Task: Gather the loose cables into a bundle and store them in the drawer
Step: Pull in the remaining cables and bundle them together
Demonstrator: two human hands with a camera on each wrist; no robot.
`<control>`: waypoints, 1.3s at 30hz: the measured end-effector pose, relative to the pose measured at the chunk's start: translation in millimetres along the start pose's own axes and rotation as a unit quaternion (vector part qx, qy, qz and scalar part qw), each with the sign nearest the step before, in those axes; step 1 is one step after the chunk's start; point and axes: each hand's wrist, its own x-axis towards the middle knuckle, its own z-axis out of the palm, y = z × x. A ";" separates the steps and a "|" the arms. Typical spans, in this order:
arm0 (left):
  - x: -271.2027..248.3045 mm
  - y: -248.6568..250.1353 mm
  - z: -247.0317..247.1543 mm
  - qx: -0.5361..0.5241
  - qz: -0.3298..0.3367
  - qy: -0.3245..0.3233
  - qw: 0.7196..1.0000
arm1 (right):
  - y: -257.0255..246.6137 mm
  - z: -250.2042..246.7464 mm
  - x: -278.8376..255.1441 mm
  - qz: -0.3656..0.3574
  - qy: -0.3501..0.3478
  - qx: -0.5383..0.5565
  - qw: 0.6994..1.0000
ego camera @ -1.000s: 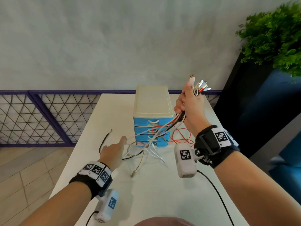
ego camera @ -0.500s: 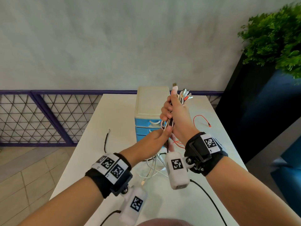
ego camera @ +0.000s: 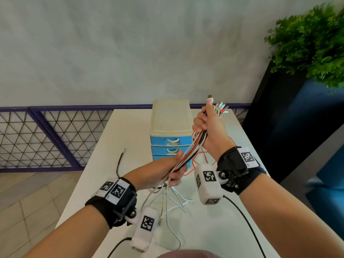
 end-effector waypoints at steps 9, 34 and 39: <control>-11.0 -6.1 -9.5 0.051 -0.034 -0.026 0.998 | -5.6 -5.5 -0.5 0.015 0.000 -0.018 1.000; 0.2 13.6 -13.7 0.413 0.139 0.230 0.870 | 21.5 -24.9 -30.7 0.329 -0.210 -0.351 0.851; -4.3 18.7 -11.0 0.430 0.140 0.217 0.865 | 23.4 -23.3 -35.4 0.391 -0.262 -0.338 0.815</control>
